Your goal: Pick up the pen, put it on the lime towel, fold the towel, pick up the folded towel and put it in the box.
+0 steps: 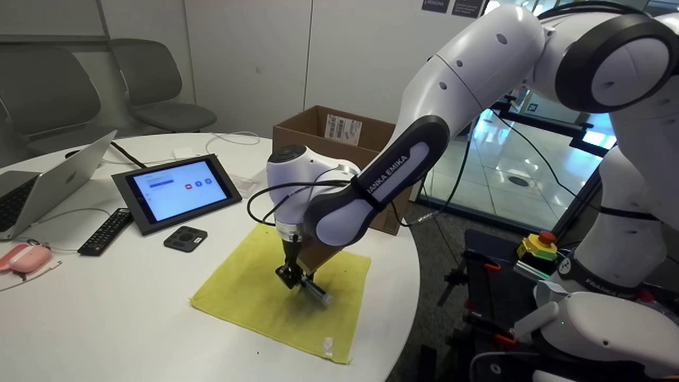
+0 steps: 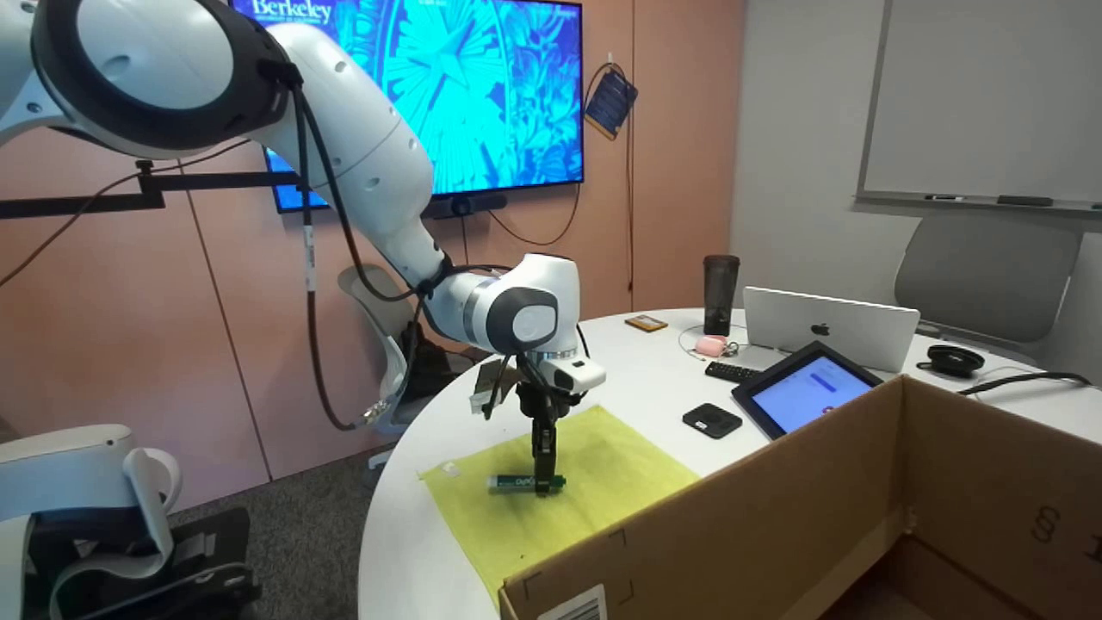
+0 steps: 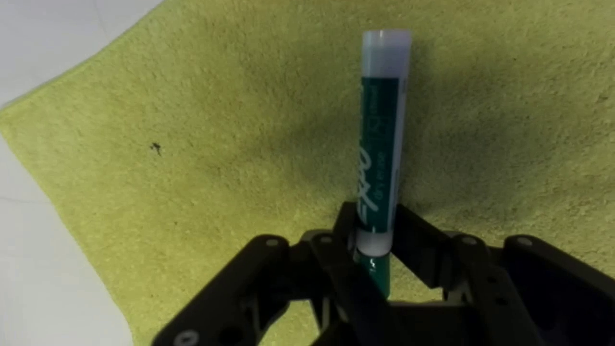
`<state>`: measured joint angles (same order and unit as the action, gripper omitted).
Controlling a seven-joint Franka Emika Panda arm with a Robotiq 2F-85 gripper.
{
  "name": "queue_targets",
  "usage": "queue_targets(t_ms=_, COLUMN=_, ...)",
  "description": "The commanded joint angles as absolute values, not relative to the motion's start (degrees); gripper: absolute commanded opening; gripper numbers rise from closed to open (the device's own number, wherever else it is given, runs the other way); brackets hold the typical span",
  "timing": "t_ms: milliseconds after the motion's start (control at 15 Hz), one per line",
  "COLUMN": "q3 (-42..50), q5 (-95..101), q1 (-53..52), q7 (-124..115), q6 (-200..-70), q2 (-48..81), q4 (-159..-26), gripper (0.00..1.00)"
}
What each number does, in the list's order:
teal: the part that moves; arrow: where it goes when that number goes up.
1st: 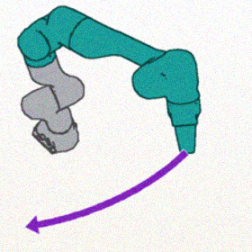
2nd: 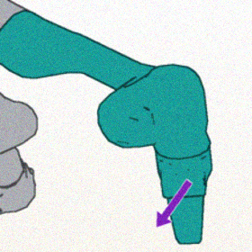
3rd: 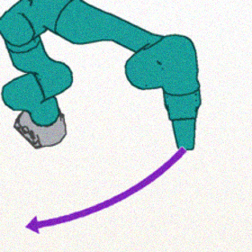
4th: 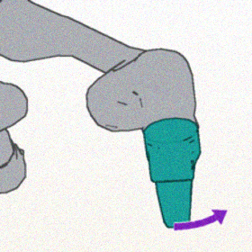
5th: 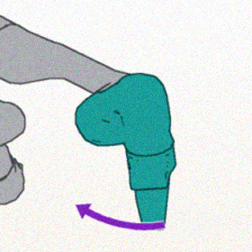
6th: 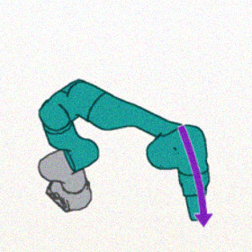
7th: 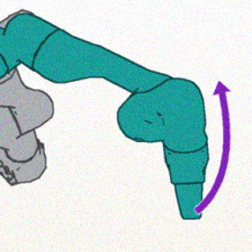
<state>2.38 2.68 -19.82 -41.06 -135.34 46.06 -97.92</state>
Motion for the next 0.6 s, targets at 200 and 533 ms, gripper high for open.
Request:
queue_targets(t_ms=200, q3=4.5, q5=7.7, q1=-20.7, q7=-39.4, q6=-136.6, q2=46.2, q4=-95.6, gripper=0.08)
queue_targets(t_ms=533, q3=4.1, q5=10.3, q1=-19.8, q7=-33.0, q6=-135.3, q2=47.6, q4=-91.8, gripper=0.09)
